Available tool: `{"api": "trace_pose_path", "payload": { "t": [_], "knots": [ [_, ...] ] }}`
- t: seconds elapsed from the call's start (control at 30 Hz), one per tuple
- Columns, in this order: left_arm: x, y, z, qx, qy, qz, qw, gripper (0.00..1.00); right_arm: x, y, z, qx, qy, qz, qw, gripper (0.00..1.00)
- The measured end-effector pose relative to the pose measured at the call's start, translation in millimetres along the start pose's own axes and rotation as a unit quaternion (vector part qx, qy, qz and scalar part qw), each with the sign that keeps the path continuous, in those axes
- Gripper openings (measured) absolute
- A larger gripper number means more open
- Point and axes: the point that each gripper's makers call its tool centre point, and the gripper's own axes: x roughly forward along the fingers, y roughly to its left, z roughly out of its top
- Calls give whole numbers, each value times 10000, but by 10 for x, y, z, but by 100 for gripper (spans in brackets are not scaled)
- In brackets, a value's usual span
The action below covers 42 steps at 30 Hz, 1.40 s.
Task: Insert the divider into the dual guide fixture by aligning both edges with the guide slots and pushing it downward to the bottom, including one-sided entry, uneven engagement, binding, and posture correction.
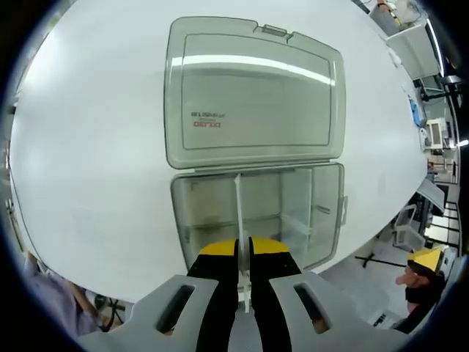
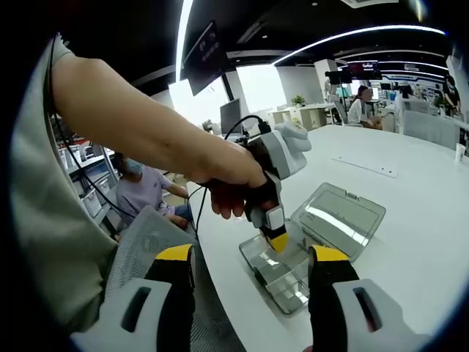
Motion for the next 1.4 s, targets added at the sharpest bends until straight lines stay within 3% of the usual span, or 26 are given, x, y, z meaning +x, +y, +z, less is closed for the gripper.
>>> {"api": "trace_pose_path", "payload": {
  "t": [0.37,1.4],
  "knots": [
    [-1,-2,5,-57,65,90,9999,2,-11,-13,3,15,-10,-14,10000,60],
    [71,-8,17,262,250,646,9973,2,-27,-28,-31,39,33,-21,10000,59]
  ]
}}
